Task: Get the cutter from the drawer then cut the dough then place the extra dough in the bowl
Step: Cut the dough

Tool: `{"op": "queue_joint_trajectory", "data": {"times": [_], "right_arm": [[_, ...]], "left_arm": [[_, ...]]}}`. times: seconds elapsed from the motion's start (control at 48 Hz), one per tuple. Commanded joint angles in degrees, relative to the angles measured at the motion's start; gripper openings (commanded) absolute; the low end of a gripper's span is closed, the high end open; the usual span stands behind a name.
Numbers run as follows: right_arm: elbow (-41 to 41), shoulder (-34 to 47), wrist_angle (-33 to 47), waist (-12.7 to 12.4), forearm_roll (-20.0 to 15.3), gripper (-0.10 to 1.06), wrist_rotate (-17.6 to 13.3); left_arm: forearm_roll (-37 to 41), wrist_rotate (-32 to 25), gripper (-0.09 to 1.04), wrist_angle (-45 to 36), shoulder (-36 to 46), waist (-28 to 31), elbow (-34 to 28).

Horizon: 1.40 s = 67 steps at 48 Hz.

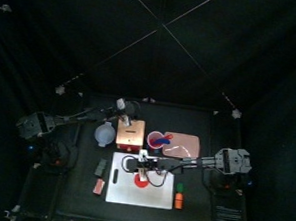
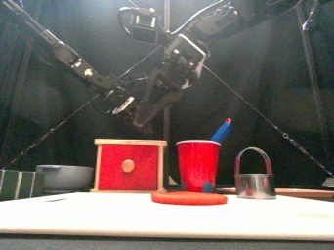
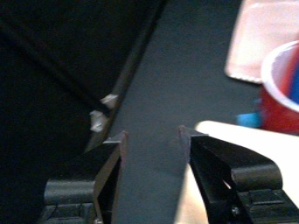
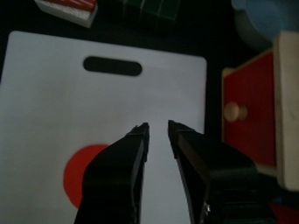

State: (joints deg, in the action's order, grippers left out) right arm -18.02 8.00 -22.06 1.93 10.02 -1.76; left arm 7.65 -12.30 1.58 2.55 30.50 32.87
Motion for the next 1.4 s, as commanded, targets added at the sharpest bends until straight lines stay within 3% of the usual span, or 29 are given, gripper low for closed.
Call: {"op": "queue_joint_trajectory", "data": {"times": [0.021,0.208,0.458,0.688,1.083,1.396], "right_arm": [[-5.0,-6.4,-1.2,0.1,-2.8,0.67,0.2],[-11.6,-12.8,-6.6,-0.2,-6.1,0.68,0.2],[-15.6,-17.8,-13.6,-0.4,-6.6,0.72,-0.2],[-17.2,-17.6,-16.0,-0.6,-4.4,0.79,-2.4],[-20.7,-16.1,-13.9,-1.1,1.5,0.8,-3.6],[-20.8,-15.5,-13.4,-1.6,-0.5,0.7,-3.6]], "left_arm": [[-2.9,0.2,0.86,4.7,2.6,-5.2,1.8],[-7.7,-0.4,0.86,14.9,4.3,-12.4,6.1],[-8.2,-0.3,0.86,21.3,5.8,-20.3,8.8],[-11.3,-0.3,0.86,24.1,5.9,-26.4,10.7],[-18.1,-0.4,0.86,32.3,6.2,-31.3,15.6],[-21.9,-0.4,0.86,34.6,6.2,-33.1,19.0]]}}
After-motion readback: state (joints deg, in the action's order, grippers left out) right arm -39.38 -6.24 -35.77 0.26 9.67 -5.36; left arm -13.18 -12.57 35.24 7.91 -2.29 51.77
